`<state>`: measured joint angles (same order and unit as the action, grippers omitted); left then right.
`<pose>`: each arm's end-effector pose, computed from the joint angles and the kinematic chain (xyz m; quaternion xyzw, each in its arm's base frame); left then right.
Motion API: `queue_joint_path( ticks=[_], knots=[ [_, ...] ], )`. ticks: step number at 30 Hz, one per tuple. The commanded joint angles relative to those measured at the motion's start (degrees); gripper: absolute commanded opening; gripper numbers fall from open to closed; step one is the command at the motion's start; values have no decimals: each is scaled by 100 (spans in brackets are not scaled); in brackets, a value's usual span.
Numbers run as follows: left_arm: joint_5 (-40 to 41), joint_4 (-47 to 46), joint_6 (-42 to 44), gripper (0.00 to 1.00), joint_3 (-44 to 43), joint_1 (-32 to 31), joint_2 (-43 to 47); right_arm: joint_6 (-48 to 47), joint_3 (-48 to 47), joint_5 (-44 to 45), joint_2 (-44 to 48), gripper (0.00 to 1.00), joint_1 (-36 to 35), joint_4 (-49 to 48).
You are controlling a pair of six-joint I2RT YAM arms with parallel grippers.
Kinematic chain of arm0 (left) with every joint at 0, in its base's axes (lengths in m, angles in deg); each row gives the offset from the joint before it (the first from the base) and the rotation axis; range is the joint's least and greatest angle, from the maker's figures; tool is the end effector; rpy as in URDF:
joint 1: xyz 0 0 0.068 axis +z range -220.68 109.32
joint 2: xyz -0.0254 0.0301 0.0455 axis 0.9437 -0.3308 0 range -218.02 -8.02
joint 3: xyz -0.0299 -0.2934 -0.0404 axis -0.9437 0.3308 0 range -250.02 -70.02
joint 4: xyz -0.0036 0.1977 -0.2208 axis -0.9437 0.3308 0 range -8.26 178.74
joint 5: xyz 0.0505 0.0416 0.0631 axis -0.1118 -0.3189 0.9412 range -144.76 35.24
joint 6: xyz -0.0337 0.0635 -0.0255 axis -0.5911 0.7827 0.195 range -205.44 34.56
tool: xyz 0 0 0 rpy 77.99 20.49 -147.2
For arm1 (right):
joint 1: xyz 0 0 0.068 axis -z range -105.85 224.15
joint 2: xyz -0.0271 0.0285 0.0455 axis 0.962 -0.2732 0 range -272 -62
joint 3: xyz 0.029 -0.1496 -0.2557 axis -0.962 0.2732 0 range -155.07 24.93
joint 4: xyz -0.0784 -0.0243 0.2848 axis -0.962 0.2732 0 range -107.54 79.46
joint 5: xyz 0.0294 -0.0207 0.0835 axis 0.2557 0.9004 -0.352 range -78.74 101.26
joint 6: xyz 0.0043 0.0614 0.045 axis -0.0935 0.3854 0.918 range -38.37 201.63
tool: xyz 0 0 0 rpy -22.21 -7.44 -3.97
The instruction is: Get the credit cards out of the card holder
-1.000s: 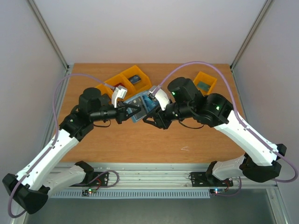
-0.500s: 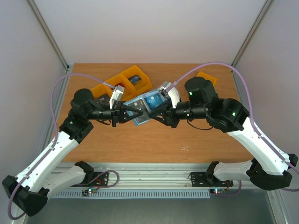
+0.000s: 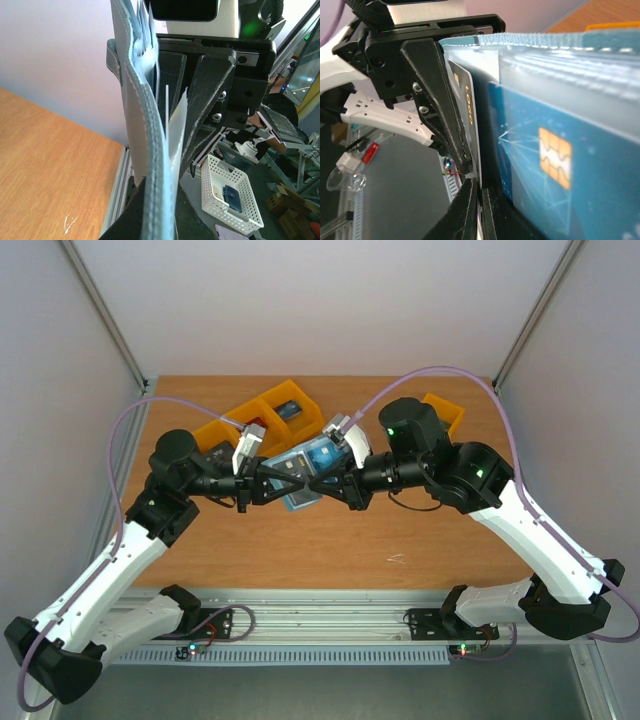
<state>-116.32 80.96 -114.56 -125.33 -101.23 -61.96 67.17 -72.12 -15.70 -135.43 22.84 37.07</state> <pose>0.1733 -0.1683 0.4183 0.3760 0.5913 -0.6159 0.3602 0.1550 0.2403 0.4913 -0.5559 0.6484 0.3438 0.3903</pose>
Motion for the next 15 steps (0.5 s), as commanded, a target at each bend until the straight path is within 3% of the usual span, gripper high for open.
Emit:
queue_joint_path(
  ticks=[1,5,7,9,12,15],
  knots=[
    [-361,-657,50,0,-51,-74,168,-88,13,-417,18,1,42,-356],
    [-319,-593,39,3,-20,-73,173,-114,161,-403,252,1,42,-450],
    [-330,-598,6,20,0,-72,173,-128,178,-302,324,1,43,-411],
    [-343,-593,-20,29,3,-66,174,-171,176,-193,374,1,55,-320],
    [-317,-552,-74,30,9,-66,193,-229,163,-75,448,1,96,-177],
    [-322,-559,-93,23,16,-66,192,-240,125,-144,470,1,129,-104]
  ],
)
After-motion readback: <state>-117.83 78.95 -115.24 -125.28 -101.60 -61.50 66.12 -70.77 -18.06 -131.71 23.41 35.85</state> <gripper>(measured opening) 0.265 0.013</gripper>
